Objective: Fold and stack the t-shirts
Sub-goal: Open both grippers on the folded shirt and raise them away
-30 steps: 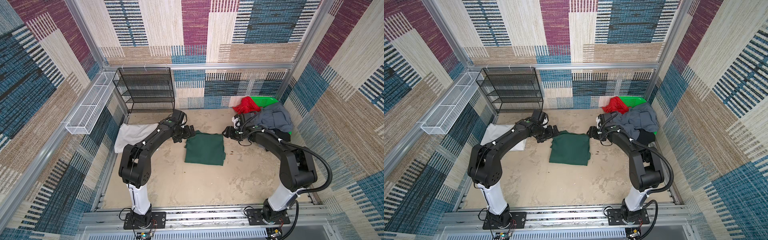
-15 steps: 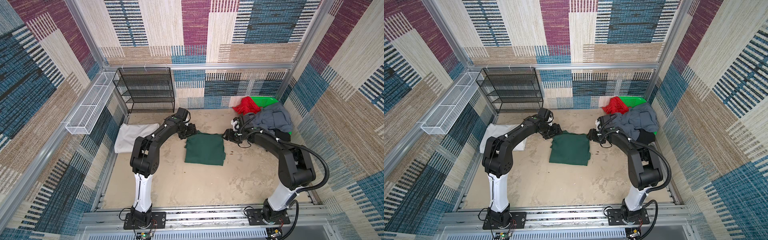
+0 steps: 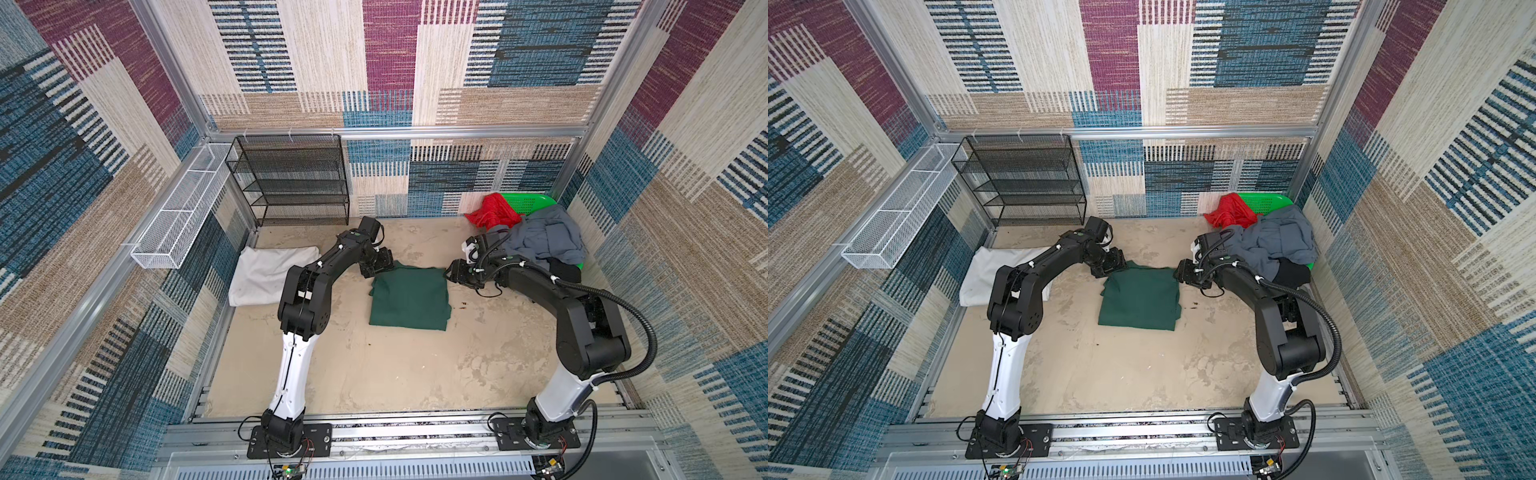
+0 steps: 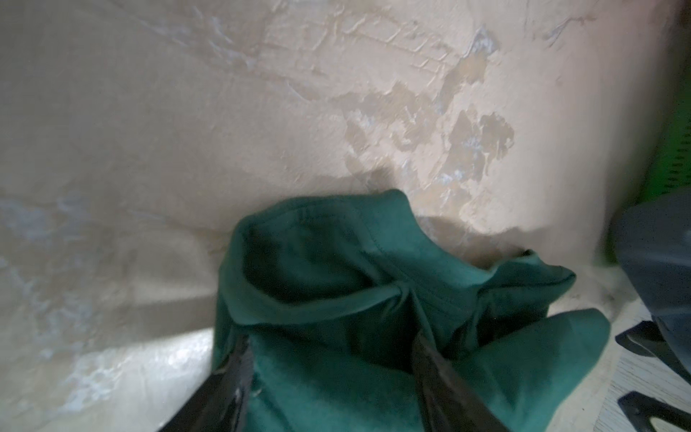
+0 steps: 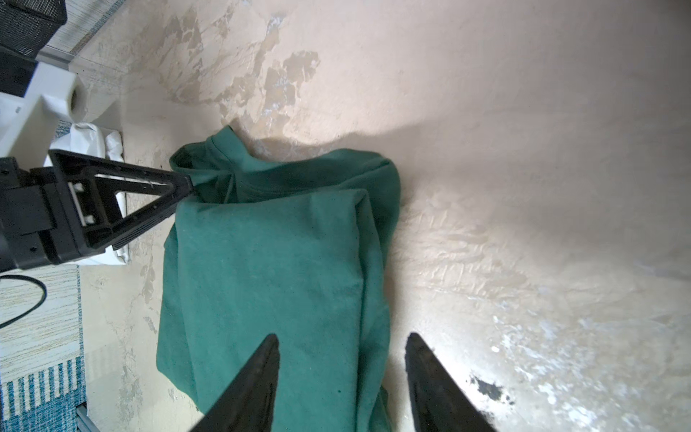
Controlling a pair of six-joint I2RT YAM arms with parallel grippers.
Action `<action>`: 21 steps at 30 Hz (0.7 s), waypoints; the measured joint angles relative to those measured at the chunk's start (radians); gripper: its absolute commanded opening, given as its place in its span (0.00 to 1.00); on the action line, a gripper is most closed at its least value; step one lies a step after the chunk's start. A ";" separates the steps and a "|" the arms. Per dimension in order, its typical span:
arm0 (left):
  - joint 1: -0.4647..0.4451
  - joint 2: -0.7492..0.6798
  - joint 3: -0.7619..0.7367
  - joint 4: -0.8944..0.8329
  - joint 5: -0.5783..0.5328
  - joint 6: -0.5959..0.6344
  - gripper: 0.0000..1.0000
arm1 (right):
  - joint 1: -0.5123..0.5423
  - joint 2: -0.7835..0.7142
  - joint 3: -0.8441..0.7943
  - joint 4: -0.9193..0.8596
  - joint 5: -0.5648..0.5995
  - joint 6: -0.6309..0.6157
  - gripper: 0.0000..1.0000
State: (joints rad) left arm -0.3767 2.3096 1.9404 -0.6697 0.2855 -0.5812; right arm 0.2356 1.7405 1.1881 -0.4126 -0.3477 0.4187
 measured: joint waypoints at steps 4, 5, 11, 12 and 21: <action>0.002 0.002 0.061 0.000 -0.018 0.007 0.71 | 0.000 0.000 -0.010 -0.002 0.003 0.000 0.56; 0.002 0.002 0.074 -0.002 -0.018 0.009 0.73 | 0.000 0.000 -0.011 -0.003 0.005 0.000 0.56; 0.001 -0.037 0.083 -0.030 -0.058 0.027 1.00 | 0.000 -0.013 -0.026 -0.004 0.019 0.000 0.72; 0.001 -0.061 0.060 -0.030 -0.070 0.028 0.98 | 0.000 -0.018 -0.030 -0.003 0.021 0.001 0.80; -0.015 -0.356 -0.311 0.039 -0.178 0.042 0.98 | 0.000 -0.086 -0.064 0.007 0.032 0.011 0.99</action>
State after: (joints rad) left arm -0.3916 1.9541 1.6299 -0.6312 0.1074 -0.5392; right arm 0.2359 1.6543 1.1240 -0.4057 -0.3153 0.4301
